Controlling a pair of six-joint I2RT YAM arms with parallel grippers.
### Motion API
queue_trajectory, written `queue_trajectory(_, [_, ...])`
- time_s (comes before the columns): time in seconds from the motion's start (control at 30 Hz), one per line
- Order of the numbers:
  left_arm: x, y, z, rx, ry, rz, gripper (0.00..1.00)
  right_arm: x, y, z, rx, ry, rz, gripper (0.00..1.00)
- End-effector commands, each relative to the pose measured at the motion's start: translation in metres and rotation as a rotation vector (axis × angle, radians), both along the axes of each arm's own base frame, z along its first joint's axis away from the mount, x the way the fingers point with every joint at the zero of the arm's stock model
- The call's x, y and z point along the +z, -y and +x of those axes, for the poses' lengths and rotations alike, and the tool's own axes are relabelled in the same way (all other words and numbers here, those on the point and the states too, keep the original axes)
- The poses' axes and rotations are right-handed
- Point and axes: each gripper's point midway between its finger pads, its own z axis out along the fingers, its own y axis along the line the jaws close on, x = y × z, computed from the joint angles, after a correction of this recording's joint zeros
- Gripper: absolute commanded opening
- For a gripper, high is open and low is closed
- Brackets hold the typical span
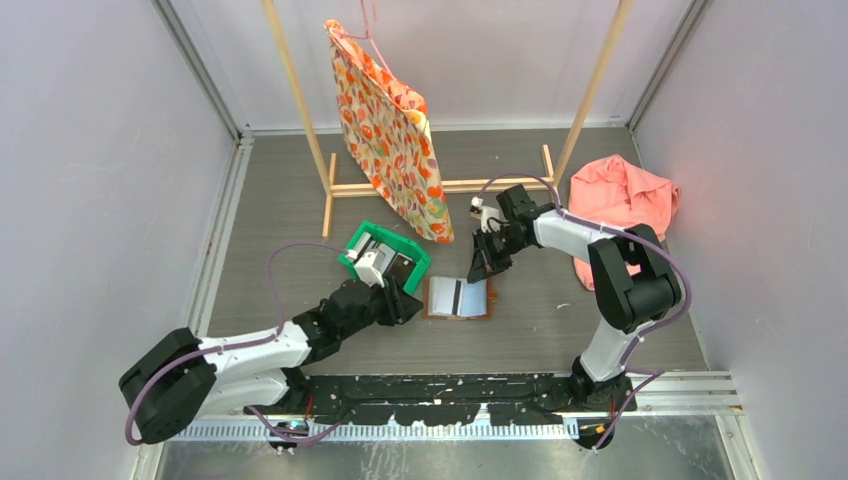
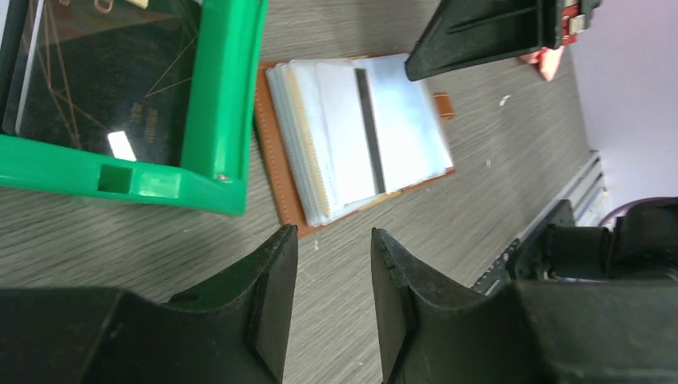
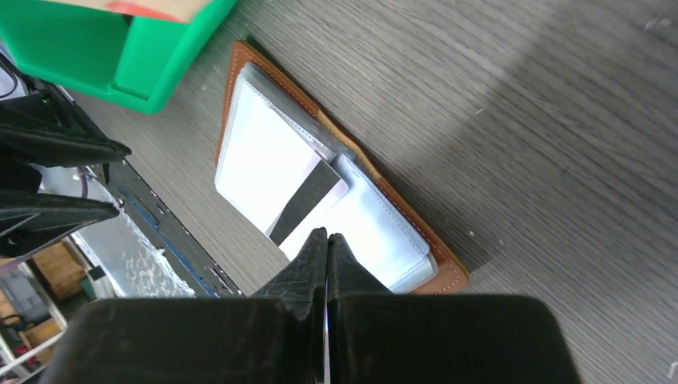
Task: Put the credit cards into the card holder
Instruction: Insert the credit card into the card holder.
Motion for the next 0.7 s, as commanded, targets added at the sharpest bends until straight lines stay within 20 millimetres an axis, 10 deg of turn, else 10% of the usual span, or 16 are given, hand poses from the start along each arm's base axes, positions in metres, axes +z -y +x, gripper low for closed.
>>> queue_trajectory(0.0, [0.002, 0.005, 0.014, 0.03, 0.034, 0.014, 0.4, -0.014, -0.003, -0.002, -0.05, -0.077, -0.014, 0.01])
queue_trajectory(0.67, [-0.046, 0.055, 0.015, -0.095, -0.13, 0.023, 0.44, -0.028, -0.046, -0.017, 0.002, -0.173, -0.002, 0.01])
